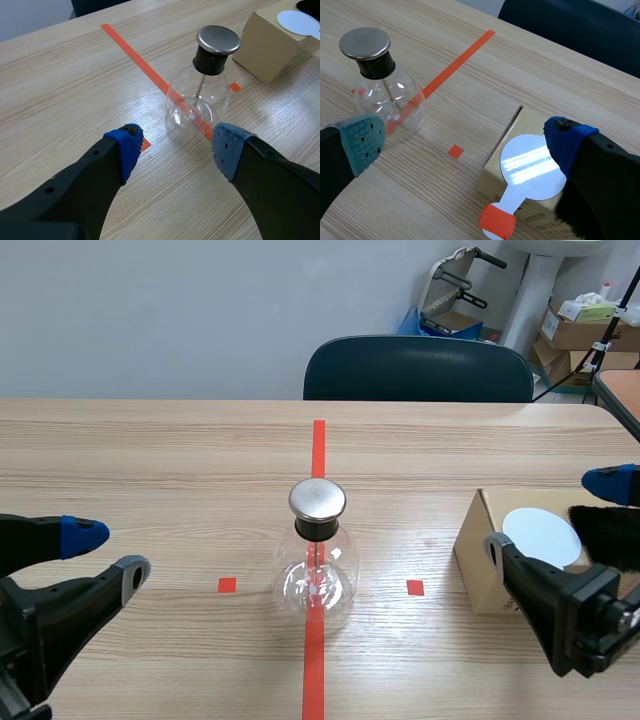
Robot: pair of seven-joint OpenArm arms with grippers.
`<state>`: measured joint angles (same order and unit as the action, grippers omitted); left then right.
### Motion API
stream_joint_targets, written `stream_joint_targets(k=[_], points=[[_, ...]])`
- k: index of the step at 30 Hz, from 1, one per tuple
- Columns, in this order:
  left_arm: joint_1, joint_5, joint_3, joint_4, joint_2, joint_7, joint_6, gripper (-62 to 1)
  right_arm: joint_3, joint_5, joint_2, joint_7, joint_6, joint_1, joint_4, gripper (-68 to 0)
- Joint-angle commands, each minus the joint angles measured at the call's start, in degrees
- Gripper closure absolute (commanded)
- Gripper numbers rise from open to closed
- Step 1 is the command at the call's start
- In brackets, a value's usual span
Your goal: Do the electroscope experiment
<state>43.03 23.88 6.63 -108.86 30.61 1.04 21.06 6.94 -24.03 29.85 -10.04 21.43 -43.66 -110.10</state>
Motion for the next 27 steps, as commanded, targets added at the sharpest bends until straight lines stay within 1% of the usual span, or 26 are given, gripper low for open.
stream_joint_targets(k=[1,3,5,6,9,11,12,13,15,16,18,20,22,23,26,27], points=[[0.11,0.35,0.24,-0.70,-0.42,-0.74,-0.13,-33.2,0.13,0.66,-0.02,-0.68,-0.15,0.63,-0.68,-67.9],[0.11,0.35,0.24,-0.70,-0.42,-0.74,-0.13,-33.2,0.13,3.87,-0.02,-1.29,-0.09,0.59,-0.74,-67.9],[0.11,0.35,0.24,-0.70,-0.42,-0.74,-0.13,-33.2,0.13,8.96,-0.02,-2.25,0.11,0.13,-0.85,-67.9],[0.11,0.35,0.24,-0.70,-0.42,-0.74,-0.13,-33.2,0.13,12.24,-0.02,-2.99,0.09,-0.37,-1.07,-67.9],[0.11,0.35,0.24,-0.70,-0.42,-0.76,-0.13,-33.2,0.13,23.85,-0.07,-5.42,-0.07,-3.08,-2.34,-67.9],[0.11,0.35,0.24,-0.70,-0.42,-0.76,-0.17,-33.2,-0.17,32.54,-0.63,-7.54,-2.01,-5.79,-2.91,-67.9],[0.11,0.35,0.24,-0.70,-0.42,-0.76,-0.17,-33.2,-0.39,37.66,-1.40,-8.68,-4.04,-7.23,-2.95,-67.9],[0.11,0.33,0.24,-0.70,-0.42,-0.74,-0.17,-33.2,-0.79,43.08,-2.45,-9.64,-6.27,-8.57,-2.95,-67.9],[0.11,-0.07,0.24,-0.70,-0.39,-0.09,-0.33,-33.2,-1.60,54.99,-5.29,-10.71,-12.31,-11.47,-2.84,-67.9],[0.11,-0.66,0.24,-0.70,-0.42,0.66,-0.33,-33.2,-1.92,60.67,-6.95,-11.37,-16.06,-12.94,-2.58,-67.9],[0.11,-1.92,0.24,-0.70,-0.39,1.90,-0.26,-33.2,-2.14,70.51,-10.19,-12.94,-23.91,-15.30,-1.36,-67.9],[0.13,-2.49,0.24,-0.70,0.02,2.05,-0.24,-33.3,-2.14,77.83,-12.72,-13.81,-31.74,-16.35,0.90,-67.9],[0.13,-2.21,0.24,-0.70,1.44,1.99,0.15,-33.3,-2.14,83.23,-14.56,-13.88,-39.30,-15.98,4.37,-67.9],[0.15,-1.92,0.24,-0.70,2.34,1.92,0.33,-33.3,-2.14,85.07,-15.17,-13.86,-42.64,-15.30,6.38,-67.9],[0.70,0.11,0.24,-0.70,5.31,1.31,1.36,-33.3,-2.19,88.91,-16.24,-13.51,-51.28,-12.07,13.22,-67.9],[1.05,0.98,0.22,-0.70,6.40,0.81,1.88,-33.3,-2.47,89.57,-16.22,-13.14,-54.03,-10.78,15.52,-67.9]])
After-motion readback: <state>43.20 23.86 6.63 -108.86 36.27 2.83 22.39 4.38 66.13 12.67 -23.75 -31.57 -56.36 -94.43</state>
